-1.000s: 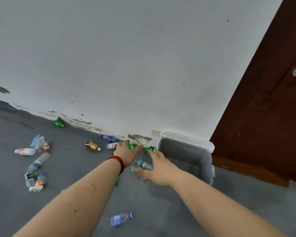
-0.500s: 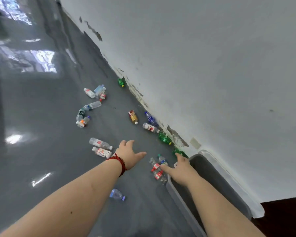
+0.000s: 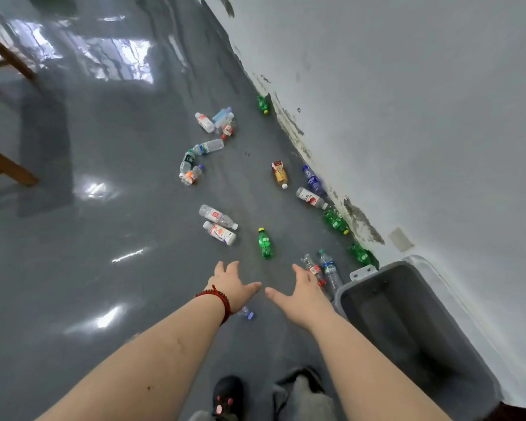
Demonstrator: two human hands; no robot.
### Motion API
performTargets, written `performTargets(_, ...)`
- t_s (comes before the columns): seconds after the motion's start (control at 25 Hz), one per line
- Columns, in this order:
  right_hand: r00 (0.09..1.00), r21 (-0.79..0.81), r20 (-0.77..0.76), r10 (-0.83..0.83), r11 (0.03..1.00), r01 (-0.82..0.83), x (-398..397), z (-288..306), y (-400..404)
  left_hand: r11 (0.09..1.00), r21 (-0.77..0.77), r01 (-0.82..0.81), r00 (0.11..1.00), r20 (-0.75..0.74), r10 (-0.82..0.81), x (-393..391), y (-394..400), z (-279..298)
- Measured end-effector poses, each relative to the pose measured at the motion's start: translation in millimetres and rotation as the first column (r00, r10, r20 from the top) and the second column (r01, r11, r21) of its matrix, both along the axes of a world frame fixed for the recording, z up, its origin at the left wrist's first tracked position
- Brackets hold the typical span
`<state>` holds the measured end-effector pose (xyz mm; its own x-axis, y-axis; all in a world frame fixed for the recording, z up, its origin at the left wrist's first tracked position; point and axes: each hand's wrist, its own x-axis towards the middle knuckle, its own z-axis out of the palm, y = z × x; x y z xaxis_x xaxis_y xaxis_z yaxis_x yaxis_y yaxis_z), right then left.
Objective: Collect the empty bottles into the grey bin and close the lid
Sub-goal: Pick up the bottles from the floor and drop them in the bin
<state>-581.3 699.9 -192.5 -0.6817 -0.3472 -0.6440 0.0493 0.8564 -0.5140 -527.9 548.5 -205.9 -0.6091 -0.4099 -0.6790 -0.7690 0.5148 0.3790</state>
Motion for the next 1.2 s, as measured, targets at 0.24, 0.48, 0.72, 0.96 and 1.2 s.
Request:
performTargets(0.24, 0.982, 0.070, -0.113, 0.148, 0.987, -0.141, -67.0, -36.4, 2.3, 0.976, 0.020, -0.215, 0.976, 0.030, 0.214, -34.3, 9.1, -46.4)
performTargets(0.48, 0.954, 0.141, -0.141, 0.264, 0.959, -0.244, -114.7, -98.0, 0.2, 0.970, -0.030, -0.240, 0.959, 0.145, 0.242, -76.9, 34.5, -116.4)
performTargets(0.72, 0.951, 0.171, -0.150, 0.271, 0.954, -0.245, -124.9, -179.4, -12.7, 0.955, -0.063, -0.289, 0.950, 0.102, 0.295, -89.5, 23.3, -190.9)
performTargets(0.96, 0.928, 0.199, -0.151, 0.339, 0.931, -0.308, -124.0, -280.7, -43.3, 0.907, -0.090, -0.411, 0.904, 0.091, 0.418, -79.4, -2.5, -295.6)
performTargets(1.2, 0.907, 0.226, -0.139, 0.398, 0.904, -0.363, -121.7, -416.8, -61.6, 0.835, -0.049, -0.547, 0.823, 0.147, 0.548, -68.9, 2.0, -443.4)
